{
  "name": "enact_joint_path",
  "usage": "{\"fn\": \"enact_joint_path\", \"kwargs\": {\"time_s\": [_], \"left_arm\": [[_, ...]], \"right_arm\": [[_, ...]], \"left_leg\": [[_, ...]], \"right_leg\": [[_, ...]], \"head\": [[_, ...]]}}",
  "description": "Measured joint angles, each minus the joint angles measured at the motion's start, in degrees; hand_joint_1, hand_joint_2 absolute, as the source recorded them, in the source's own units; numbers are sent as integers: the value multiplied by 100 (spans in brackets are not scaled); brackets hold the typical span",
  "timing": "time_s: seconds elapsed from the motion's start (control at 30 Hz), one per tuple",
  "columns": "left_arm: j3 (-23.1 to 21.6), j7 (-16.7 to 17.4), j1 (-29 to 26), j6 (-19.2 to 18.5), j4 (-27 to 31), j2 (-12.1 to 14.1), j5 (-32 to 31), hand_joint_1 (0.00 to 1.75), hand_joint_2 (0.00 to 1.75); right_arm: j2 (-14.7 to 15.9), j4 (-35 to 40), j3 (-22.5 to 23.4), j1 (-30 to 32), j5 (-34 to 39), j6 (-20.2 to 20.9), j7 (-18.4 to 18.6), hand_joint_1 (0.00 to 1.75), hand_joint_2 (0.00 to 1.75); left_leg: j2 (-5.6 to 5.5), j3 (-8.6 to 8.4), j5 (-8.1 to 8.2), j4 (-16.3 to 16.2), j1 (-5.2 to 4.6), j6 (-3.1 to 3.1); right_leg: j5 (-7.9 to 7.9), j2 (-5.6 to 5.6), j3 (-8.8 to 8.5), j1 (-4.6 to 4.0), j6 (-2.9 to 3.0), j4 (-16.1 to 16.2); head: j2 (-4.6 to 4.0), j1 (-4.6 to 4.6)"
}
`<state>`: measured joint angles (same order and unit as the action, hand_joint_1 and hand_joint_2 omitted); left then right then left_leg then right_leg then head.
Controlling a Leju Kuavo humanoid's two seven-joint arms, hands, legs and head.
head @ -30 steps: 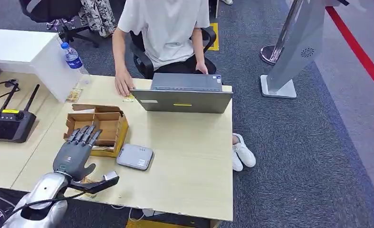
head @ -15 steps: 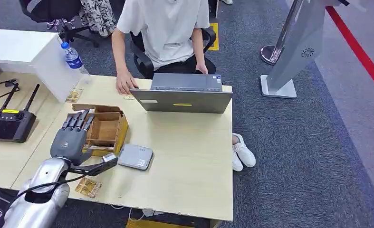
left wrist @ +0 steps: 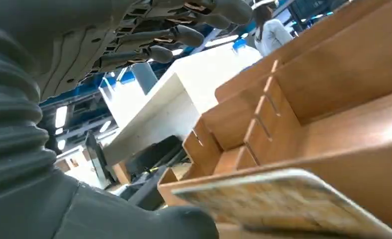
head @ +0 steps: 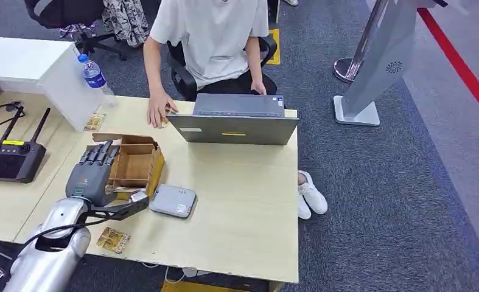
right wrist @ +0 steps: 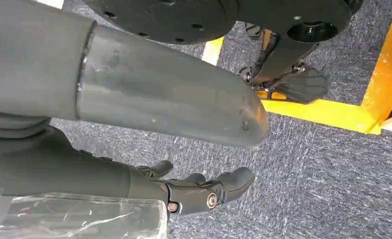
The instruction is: Pass the card to the sensor for recognition and then transmit it.
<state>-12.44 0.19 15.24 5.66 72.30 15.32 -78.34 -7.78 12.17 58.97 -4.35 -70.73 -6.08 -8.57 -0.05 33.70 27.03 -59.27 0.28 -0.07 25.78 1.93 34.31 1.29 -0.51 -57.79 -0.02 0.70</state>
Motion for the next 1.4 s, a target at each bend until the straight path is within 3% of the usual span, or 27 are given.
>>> {"fn": "enact_joint_path", "kwargs": {"time_s": [0.23,0.9,0.93,1.4], "left_arm": [[-2,-319,-3,9,-24,-72,103,0,175],[-61,-496,-28,22,68,-142,219,0,175],[-63,-505,-33,13,68,-142,232,175,175],[-103,-684,-41,-398,68,-2,706,175,175]], "right_arm": [[0,0,0,-7,0,9,-2,0,0],[0,0,0,-21,24,17,-28,0,0],[0,0,0,-21,24,17,-28,0,0],[0,0,-4,-34,-42,26,-2,0,0]], "left_leg": [[0,0,0,0,0,0],[0,0,0,0,0,0],[0,0,0,0,0,0],[0,0,0,0,0,0]], "right_leg": [[0,0,1,0,0,0],[0,0,0,0,0,0],[0,0,0,0,0,0],[0,0,0,0,0,0]], "head": [[0,2],[0,2],[0,0],[0,2]]}}
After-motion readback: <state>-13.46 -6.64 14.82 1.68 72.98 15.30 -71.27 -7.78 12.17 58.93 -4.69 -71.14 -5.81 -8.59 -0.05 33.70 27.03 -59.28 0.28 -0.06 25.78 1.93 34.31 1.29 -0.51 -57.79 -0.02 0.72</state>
